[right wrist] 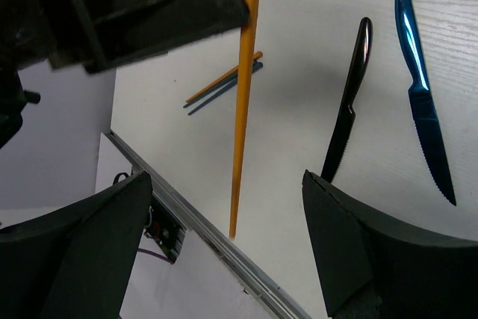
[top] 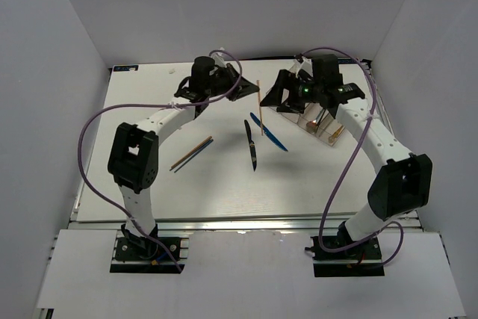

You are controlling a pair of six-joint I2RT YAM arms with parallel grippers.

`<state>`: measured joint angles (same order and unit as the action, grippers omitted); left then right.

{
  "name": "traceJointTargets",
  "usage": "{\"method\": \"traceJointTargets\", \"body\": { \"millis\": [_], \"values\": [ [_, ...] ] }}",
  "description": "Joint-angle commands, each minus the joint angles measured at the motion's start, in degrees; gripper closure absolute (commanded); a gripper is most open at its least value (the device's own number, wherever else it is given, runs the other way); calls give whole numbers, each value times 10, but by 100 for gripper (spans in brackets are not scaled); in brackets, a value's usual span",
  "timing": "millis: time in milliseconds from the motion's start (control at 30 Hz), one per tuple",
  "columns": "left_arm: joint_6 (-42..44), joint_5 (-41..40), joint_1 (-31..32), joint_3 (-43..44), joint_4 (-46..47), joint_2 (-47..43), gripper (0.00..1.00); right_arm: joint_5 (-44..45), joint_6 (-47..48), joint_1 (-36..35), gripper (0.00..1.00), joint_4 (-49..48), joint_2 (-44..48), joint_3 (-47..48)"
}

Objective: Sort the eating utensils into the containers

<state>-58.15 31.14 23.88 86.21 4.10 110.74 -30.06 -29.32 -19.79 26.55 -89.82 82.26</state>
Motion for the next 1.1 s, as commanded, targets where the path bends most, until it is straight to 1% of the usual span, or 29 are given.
{"method": "traceJointTargets", "body": {
  "millis": [0,100,200,233,267,300,333,367,400,433,467,500,533,567,600,633,667,700,733,767,800,833,867,900,933,967,1000,1067],
  "values": [
    [-41,48,21,-9,99,-68,100,-5,16,-2,15,-1,-6,35],
    [-47,44,41,-13,105,-74,100,-11,16,-4,17,-5,-7,26],
    [-71,39,51,-28,133,-77,100,-12,15,-5,19,-25,3,9],
    [-78,41,58,-31,142,-76,100,-12,15,-6,22,-32,3,-2],
    [-79,39,62,-32,143,-76,100,-19,14,-7,30,-39,3,-5],
    [-77,36,65,-31,139,-76,100,-21,13,-7,41,-47,1,-6],
    [-75,33,71,-30,136,-76,100,-22,10,-7,64,-49,0,-5],
    [-69,26,73,-28,122,-75,100,-27,9,-7,80,-55,0,-6],
    [-64,24,74,-20,111,-74,100,-26,5,-7,100,-65,1,-7],
    [-58,22,74,-13,101,-72,99,-21,2,-6,100,-69,2,-8],
    [-30,7,74,-3,53,-71,75,-7,0,-1,100,-67,1,-8],
    [-5,-12,73,15,10,-69,53,2,-9,5,100,-62,-2,-8],
    [25,-39,72,64,-42,-69,27,14,-18,14,100,-47,-6,-7],
    [83,-76,71,95,-165,-69,2,52,-31,39,100,-32,-17,-5],
    [106,-180,71,129,-229,-67,2,73,-66,53,100,-18,-24,-5],
    [123,-233,69,193,-292,-65,2,96,-83,67,100,-11,-29,-6],
    [144,-285,68,219,-392,-63,2,154,-100,88,100,2,-40,-1],
    [146,-389,67,241,-437,-63,2,184,-113,94,100,7,-50,7],
    [147,-428,64,257,-480,-65,2,215,-127,100,100,13,-61,21],
    [156,-451,61,264,-535,-69,2,268,-131,108,100,39,-100,42],
    [162,-464,58,258,-552,-75,2,286,-131,112,100,54,-125,94],
    [170,-481,57,247,-566,-91,2,307,-133,115,100,77,-150,125],
    [182,-486,57,217,-583,-103,2,331,-140,124,100,111,-202,157],
    [188,-491,57,196,-587,-117,2,330,-137,128,100,113,-225,183],
    [193,-501,57,174,-589,-149,2,334,-138,131,100,123,-246,229],
    [198,-510,57,153,-589,-168,2,337,-141,135,100,128,-280,250],
    [201,-518,57,110,-586,-202,2,336,-139,136,100,125,-296,287],
    [209,-525,57,72,-584,-230,2,336,-143,137,100,131,-340,328]
  ]
}}
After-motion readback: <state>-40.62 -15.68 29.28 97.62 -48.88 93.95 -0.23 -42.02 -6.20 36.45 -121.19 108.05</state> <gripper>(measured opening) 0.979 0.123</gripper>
